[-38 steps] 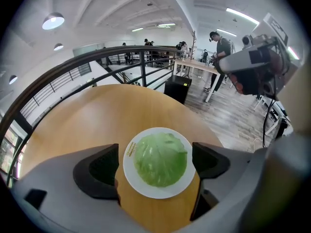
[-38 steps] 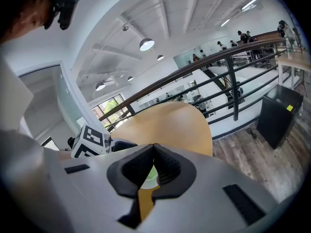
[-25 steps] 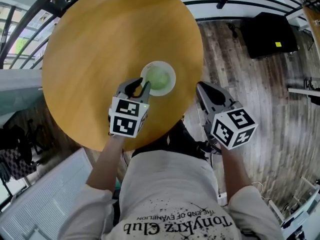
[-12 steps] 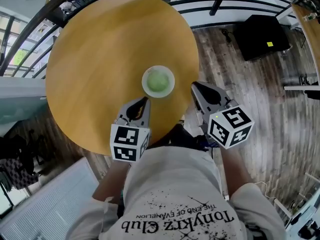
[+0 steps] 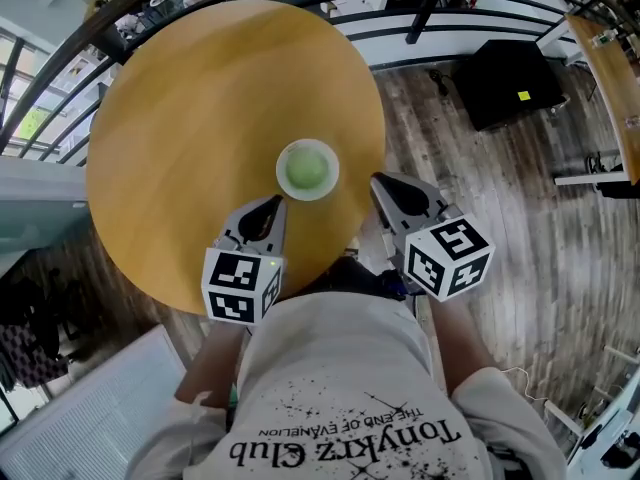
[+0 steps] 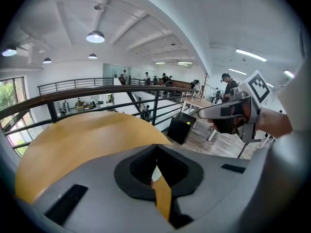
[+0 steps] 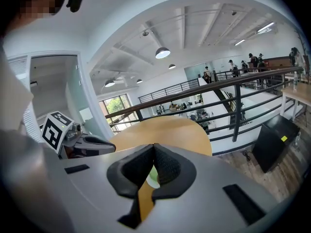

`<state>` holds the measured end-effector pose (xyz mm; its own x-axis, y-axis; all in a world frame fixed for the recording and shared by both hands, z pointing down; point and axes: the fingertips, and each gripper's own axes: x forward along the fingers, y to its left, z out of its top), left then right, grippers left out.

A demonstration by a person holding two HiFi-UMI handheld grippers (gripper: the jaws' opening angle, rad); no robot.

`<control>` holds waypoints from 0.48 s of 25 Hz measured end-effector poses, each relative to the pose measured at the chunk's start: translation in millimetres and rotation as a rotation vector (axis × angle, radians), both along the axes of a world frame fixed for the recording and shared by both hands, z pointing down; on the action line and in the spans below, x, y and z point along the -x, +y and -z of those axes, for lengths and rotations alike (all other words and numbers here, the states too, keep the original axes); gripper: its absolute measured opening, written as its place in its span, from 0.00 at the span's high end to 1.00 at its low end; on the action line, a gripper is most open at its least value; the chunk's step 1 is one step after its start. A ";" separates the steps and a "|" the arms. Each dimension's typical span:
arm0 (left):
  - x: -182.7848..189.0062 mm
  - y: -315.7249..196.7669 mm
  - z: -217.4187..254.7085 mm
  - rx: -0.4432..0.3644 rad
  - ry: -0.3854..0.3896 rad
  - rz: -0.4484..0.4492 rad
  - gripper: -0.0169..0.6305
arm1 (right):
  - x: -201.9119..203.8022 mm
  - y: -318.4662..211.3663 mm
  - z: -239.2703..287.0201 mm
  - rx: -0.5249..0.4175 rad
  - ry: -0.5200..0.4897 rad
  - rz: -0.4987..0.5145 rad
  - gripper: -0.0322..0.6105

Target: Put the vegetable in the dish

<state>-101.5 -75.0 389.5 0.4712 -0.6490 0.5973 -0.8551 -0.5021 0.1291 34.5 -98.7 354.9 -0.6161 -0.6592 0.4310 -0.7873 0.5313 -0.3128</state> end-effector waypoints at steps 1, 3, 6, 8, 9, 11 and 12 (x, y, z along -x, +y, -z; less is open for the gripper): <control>0.4 0.0 0.8 -0.001 0.001 0.000 0.94 | 0.8 1.6 -0.1 0.002 0.000 0.001 0.92; -0.5 1.8 0.7 0.005 0.009 0.000 0.94 | 1.8 4.6 0.5 0.001 -0.003 0.002 0.92; -2.8 4.7 0.4 0.014 0.019 -0.005 0.94 | 2.0 6.9 3.1 -0.006 -0.002 0.004 0.92; -2.2 6.8 1.0 0.012 0.011 -0.008 0.94 | 1.0 7.7 3.9 -0.009 -0.001 0.002 0.92; -1.7 8.7 1.3 0.011 0.006 -0.009 0.94 | 0.1 8.8 4.0 -0.009 -0.001 0.000 0.92; -0.4 11.9 2.3 0.007 -0.002 -0.010 0.94 | -1.0 11.1 5.0 -0.010 -0.002 -0.003 0.91; 0.7 12.6 2.5 0.006 -0.002 -0.009 0.94 | -0.7 11.7 5.7 -0.013 -0.004 -0.004 0.92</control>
<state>-102.2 -62.4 387.0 0.4760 -0.6410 0.6021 -0.8509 -0.5088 0.1310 35.2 -87.0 349.2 -0.6151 -0.6671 0.4202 -0.7883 0.5323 -0.3087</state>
